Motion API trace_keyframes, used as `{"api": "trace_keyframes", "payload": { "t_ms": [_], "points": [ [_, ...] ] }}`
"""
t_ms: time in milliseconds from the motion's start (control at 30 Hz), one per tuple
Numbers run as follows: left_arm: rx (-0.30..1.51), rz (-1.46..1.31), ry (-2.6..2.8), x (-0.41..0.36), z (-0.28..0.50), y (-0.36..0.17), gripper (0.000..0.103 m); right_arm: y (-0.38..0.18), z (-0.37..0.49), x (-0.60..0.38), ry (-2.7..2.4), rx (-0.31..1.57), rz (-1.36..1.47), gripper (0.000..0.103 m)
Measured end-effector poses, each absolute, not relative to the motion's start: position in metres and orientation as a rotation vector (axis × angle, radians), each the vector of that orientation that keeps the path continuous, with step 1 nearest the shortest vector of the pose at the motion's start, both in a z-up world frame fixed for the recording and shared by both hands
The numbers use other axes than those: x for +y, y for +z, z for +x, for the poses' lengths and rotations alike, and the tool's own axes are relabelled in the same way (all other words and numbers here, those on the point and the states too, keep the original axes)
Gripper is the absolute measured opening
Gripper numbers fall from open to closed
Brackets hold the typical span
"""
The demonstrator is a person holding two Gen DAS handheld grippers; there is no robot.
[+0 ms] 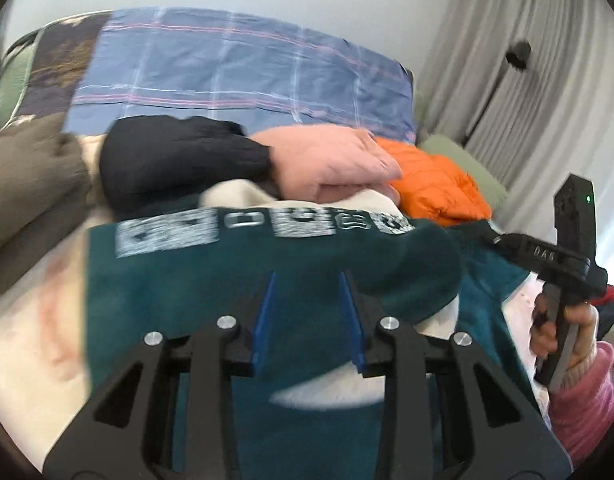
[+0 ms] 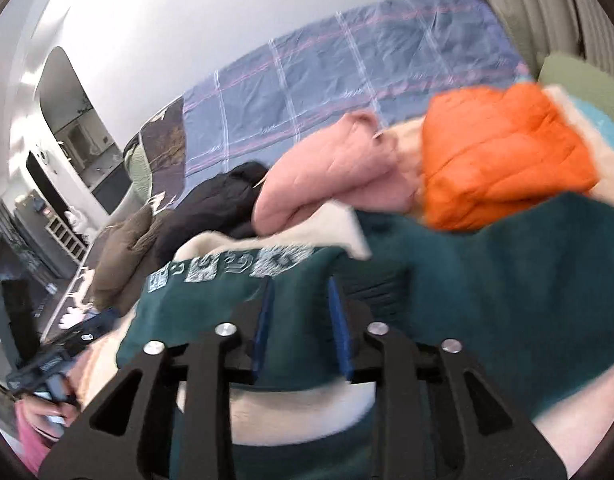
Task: Fold large clothes
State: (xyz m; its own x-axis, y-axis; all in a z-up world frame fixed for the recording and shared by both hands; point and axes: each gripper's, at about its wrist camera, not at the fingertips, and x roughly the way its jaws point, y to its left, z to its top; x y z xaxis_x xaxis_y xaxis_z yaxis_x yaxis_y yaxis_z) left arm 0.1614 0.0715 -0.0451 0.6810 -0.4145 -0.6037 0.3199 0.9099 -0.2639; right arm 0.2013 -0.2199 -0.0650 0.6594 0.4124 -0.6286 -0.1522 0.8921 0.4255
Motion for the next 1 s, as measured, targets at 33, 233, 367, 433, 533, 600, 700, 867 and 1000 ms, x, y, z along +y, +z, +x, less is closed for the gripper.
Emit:
{"api": "trace_keyframes", "payload": {
  "t_ms": [33,233,367,433,533,600,700,867,1000],
  "points": [
    [0.722,-0.108,-0.393,0.062,0.168,-0.053,0.035,-0.084,0.209,-0.212,0.292,0.864,0.331,0.034],
    [0.778,-0.060,-0.385,0.035,0.179,-0.129,0.037,-0.130,0.207,-0.202,0.211,0.899,0.241,0.034],
    [0.793,-0.087,-0.402,0.038,0.179,-0.130,0.038,-0.135,0.210,-0.204,0.230,0.887,0.250,0.035],
    [0.784,-0.066,-0.392,0.034,0.177,-0.131,0.038,-0.135,0.208,-0.201,0.231,0.861,0.234,0.035],
    [0.771,-0.014,-0.364,0.026,0.173,-0.129,0.038,-0.135,0.201,-0.202,0.225,0.810,0.210,0.035],
    [0.765,0.005,-0.354,0.025,0.173,-0.127,0.039,-0.126,0.196,-0.207,0.226,0.781,0.238,0.035],
    [0.762,0.000,-0.352,0.027,0.173,-0.126,0.039,-0.103,0.184,-0.228,0.228,0.741,0.286,0.034],
    [0.760,0.003,-0.350,0.028,0.174,-0.127,0.039,-0.061,0.163,-0.335,0.000,0.629,0.344,0.039],
    [0.756,0.015,-0.342,0.028,0.174,-0.127,0.039,-0.072,0.159,-0.479,-0.310,0.636,0.525,0.052]
  ]
}}
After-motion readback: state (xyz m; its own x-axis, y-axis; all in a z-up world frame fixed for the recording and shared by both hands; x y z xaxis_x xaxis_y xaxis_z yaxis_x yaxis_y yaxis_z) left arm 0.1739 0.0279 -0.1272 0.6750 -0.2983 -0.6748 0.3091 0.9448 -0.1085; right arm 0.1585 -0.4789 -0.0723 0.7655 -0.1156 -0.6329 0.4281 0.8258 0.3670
